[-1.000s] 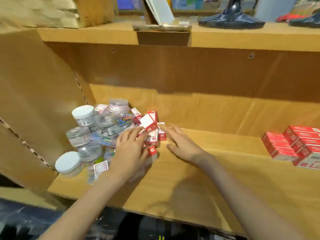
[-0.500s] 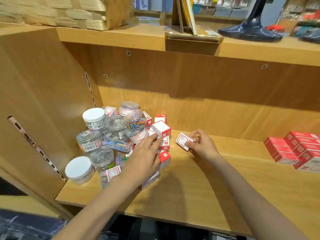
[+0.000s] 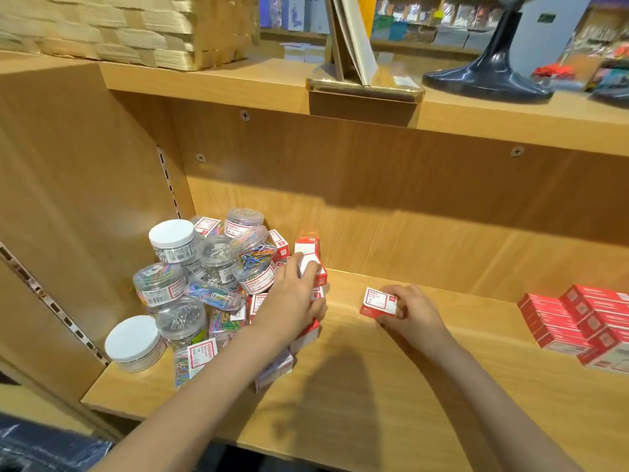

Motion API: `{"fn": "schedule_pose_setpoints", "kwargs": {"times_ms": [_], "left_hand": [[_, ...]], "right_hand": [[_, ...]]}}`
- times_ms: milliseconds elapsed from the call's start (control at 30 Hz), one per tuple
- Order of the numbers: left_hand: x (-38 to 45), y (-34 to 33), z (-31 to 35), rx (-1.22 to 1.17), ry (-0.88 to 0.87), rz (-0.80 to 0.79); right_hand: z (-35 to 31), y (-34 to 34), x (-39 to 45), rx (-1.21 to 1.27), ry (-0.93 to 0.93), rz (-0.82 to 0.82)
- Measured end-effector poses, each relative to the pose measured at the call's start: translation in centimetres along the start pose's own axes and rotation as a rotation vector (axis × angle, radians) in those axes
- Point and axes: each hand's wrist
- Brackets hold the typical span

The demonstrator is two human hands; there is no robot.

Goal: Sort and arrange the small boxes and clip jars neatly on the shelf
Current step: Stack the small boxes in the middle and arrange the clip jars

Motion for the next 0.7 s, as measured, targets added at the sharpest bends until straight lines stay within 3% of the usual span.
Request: {"fn": "schedule_pose_setpoints", "kwargs": {"times_ms": [167,333,400,533,700], "left_hand": [[-0.4,0.1,-0.8,-0.195,-0.050,0.060],[-0.7,0.1,-1.5,-0.276,-0.128,0.071],[-1.0,0.2,-1.7,-0.315,-0.182,0.053],[-1.5,0.3,-1.8,-0.336,-0.176,0.041],[-2.3,-0.2,-2.1,-0.190,-0.092,0.116]], "right_hand": [[0.7,-0.2,0.9,0.062,-0.043,0.080],[0.0,-0.5,1.4,0.128,0.062,0.195],[-0.9,-0.6,1.1,0.191,0.197,0.123],[-4.0,-1.4,0.5,0.406,0.298,-0.244],[-6.0,-3.2,1.4,0.491,0.222,-0.237]]}}
Point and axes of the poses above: each hand's wrist, its own x-axis towards the middle knuckle, its own y-axis out of the back of the hand, z = x × y, and after that the axes turned 6 degrees about x, right-handed
